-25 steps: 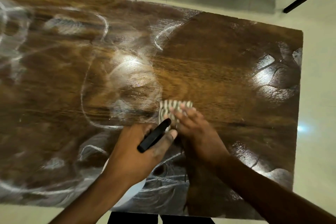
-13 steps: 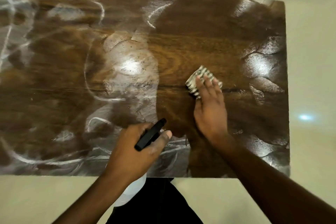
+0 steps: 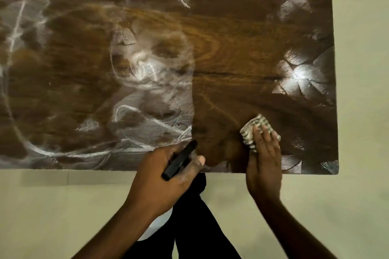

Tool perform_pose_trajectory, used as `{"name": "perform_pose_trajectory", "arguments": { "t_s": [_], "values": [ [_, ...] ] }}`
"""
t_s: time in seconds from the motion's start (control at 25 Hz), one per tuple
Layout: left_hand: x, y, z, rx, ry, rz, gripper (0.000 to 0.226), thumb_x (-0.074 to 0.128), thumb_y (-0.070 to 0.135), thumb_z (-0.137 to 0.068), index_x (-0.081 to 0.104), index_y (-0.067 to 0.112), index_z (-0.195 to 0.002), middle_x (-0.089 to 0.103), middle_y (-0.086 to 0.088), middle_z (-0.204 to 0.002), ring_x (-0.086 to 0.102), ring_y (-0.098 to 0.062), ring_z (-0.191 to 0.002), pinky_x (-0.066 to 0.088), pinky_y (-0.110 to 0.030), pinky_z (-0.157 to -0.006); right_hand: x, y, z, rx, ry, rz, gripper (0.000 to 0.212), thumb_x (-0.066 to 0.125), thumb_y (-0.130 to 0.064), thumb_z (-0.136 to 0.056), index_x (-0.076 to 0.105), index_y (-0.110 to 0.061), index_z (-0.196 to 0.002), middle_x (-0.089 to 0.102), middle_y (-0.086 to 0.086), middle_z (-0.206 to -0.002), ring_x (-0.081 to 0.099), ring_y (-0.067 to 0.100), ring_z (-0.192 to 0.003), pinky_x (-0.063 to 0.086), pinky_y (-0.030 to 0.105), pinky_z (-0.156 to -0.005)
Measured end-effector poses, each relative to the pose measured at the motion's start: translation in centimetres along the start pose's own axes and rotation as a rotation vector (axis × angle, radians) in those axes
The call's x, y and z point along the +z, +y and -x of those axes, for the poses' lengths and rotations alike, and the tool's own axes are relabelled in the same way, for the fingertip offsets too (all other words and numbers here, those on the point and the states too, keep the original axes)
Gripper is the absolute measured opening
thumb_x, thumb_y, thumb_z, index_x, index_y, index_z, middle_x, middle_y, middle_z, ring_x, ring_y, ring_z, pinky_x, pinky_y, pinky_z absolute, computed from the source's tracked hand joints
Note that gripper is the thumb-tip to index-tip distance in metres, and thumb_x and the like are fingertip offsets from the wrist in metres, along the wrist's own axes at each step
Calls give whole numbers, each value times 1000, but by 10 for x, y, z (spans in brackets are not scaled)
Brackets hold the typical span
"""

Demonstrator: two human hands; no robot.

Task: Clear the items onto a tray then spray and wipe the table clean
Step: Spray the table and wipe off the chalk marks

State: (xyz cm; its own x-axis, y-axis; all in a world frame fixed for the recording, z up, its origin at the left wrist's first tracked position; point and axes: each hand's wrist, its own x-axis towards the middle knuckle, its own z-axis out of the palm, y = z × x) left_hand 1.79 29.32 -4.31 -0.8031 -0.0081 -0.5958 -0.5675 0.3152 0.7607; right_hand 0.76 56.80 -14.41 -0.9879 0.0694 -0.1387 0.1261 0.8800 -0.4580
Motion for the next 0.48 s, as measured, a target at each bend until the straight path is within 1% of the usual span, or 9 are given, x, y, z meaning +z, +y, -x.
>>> {"name": "perform_pose_trajectory", "arguments": {
  "t_s": [0.08, 0.12, 0.16, 0.28, 0.32, 0.36, 0.4, 0.44, 0.48],
  "values": [
    [2, -11, 3, 4, 10, -14, 29, 73, 57, -91, 64, 44, -66, 58, 15, -57, 55, -4, -52, 39, -22, -57, 37, -51, 28, 220, 82, -89, 67, 36, -21, -97, 42, -18, -163, 37, 8, -172, 23, 32, -162, 20, 51, -132],
    [3, -16, 4, 1, 15, -15, 32, 75, 53, -94, 63, 42, -66, 58, 14, -58, 54, -5, -52, 37, -20, -56, 52, -70, 44, 223, 42, -91, 69, 35, -22, -96, 39, -22, -164, 35, 6, -172, 21, 30, -162, 21, 49, -132],
    [3, -20, 5, -5, 14, -10, 34, 76, 50, -95, 63, 37, -67, 57, 11, -58, 53, -7, -52, 37, -22, -55, 62, -83, 60, 139, -35, -77, 69, 35, -24, -96, 38, -27, -165, 34, 3, -173, 19, 26, -164, 21, 49, -131],
    [-3, -22, 6, -26, -28, 22, 38, 74, 53, -92, 66, 19, -76, 59, -2, -63, 60, -28, -62, 43, -44, -59, 55, -62, 86, -395, -315, 33, 64, 46, -26, -103, 36, -30, -166, 28, -5, -176, 17, 21, -165, 20, 46, -132],
    [-8, -22, 6, -34, -41, 25, 39, 71, 55, -90, 65, 19, -75, 57, -2, -61, 59, -30, -61, 41, -45, -60, 43, -42, 79, -566, -379, 114, 65, 47, -22, -104, 32, -31, -167, 25, -7, -176, 17, 22, -165, 20, 45, -132],
    [-14, -22, 5, -38, -52, 27, 38, 71, 55, -90, 63, 23, -70, 52, 2, -57, 54, -25, -56, 38, -41, -59, 30, -21, 69, -683, -424, 197, 68, 48, -17, -104, 30, -32, -168, 25, -8, -176, 19, 23, -165, 21, 46, -132],
    [-19, -21, 4, -38, -60, 30, 39, 72, 53, -91, 60, 28, -64, 47, 6, -52, 48, -17, -50, 34, -35, -59, 17, 0, 58, -726, -437, 258, 70, 50, -12, -103, 31, -32, -167, 27, -8, -175, 22, 23, -164, 24, 48, -131],
    [-24, -21, 3, -42, -59, 32, 43, 72, 51, -92, 55, 31, -58, 43, 8, -49, 43, -12, -47, 33, -31, -59, 4, 18, 48, -682, -420, 280, 69, 53, -9, -103, 35, -31, -166, 31, -7, -174, 27, 25, -163, 29, 52, -129],
    [-29, -20, 2, -48, -48, 34, 45, 72, 51, -91, 51, 31, -56, 40, 9, -48, 41, -11, -46, 31, -31, -58, -8, 30, 41, -568, -371, 264, 66, 53, -9, -103, 40, -29, -163, 34, -5, -173, 31, 27, -161, 33, 55, -126]
  ]
}}
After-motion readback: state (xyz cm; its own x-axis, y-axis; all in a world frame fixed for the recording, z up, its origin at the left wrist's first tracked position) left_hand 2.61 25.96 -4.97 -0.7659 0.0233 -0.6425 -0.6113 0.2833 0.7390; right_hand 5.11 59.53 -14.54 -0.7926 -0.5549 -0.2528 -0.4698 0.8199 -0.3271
